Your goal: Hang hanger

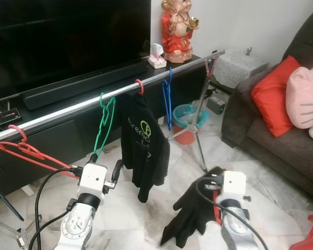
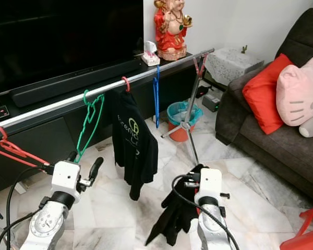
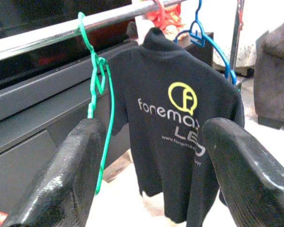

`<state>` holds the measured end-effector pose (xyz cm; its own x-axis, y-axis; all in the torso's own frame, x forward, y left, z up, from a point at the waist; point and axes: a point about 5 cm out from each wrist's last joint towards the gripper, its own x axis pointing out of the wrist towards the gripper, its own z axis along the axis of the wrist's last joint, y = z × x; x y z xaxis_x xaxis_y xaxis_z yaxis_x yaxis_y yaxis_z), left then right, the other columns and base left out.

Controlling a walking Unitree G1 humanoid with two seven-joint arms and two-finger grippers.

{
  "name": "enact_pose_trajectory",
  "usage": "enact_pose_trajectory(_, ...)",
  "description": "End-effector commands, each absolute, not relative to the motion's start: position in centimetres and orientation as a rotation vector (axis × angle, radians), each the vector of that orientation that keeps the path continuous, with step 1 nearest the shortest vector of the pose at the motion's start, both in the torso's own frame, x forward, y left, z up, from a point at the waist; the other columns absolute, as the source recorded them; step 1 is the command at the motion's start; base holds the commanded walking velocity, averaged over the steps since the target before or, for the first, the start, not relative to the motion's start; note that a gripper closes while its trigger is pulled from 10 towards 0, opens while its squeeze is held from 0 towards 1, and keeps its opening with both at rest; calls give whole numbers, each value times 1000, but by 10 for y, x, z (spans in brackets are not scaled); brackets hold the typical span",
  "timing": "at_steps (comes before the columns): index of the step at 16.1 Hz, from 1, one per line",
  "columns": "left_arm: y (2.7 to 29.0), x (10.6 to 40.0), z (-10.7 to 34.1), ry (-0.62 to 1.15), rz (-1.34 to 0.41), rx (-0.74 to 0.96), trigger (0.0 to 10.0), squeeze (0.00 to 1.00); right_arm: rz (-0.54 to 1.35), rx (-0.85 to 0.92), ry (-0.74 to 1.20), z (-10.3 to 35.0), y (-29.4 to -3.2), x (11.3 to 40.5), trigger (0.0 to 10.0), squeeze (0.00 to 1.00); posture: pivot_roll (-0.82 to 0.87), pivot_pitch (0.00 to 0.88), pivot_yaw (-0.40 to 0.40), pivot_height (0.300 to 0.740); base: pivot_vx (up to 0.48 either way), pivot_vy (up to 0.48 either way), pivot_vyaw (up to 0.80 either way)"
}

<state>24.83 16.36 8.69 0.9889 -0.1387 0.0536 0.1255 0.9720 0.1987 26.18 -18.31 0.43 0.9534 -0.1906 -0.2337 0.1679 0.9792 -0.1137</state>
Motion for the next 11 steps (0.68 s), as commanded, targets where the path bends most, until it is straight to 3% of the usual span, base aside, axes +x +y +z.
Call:
enact_pose_trajectory(1, 161, 252, 92, -73, -140, 183, 10000, 0, -211, -104, 260, 2, -191, 260, 10000, 0, 108, 0, -23, 740, 0, 0, 0)
enact_pose_trajectory(6, 159, 253, 93, -68, -153, 172, 10000, 0, -253, -226, 528, -34, -213, 237, 10000, 0, 100, 0, -15, 740, 0, 0, 0)
enact_pose_trajectory(11, 166, 255, 97, -75, -115, 181, 10000, 0, -258, -199, 588, -41, -214, 233, 10000, 0, 128, 0, -14, 740, 0, 0, 0)
